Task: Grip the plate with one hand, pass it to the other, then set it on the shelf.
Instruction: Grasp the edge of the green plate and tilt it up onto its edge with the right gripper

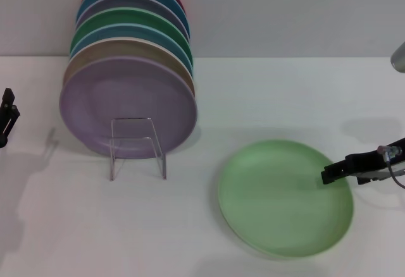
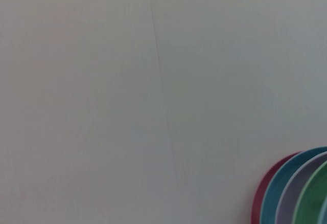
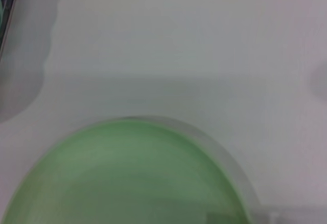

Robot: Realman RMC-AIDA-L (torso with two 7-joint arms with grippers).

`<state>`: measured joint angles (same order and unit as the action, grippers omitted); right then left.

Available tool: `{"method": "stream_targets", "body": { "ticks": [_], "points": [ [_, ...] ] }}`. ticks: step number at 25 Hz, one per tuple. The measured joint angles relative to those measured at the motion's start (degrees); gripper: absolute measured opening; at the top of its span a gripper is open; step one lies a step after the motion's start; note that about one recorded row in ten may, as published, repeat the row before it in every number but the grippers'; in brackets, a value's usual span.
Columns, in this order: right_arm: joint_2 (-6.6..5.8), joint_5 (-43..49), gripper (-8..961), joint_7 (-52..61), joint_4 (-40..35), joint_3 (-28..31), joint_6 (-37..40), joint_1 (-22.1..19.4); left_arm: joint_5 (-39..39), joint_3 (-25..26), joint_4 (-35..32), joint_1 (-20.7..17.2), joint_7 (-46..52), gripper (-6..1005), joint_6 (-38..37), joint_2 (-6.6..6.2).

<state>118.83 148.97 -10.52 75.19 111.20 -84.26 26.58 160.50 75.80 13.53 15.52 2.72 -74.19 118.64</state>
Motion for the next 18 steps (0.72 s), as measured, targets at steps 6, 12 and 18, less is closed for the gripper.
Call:
{"method": "stream_targets", "body": {
  "ticks": [6,12,18],
  "points": [
    [-0.02,1.51,694,0.02,-1.22,-0.26,0.25,0.82,-0.14,0.02,0.01,0.33,-1.00,822,0.12,-0.06],
    [0.02,2.28,679,0.46,-2.34,-0.53,0.78,1.66,-0.36,-0.21,0.49,0.39,-2.35,822,0.33,-0.03],
    [-0.04,2.29,665,0.46,-4.09,-0.55,1.10,2.55,-0.36,-0.13,0.48,0.39,-2.49,822,0.36,0.01]
  ]
}}
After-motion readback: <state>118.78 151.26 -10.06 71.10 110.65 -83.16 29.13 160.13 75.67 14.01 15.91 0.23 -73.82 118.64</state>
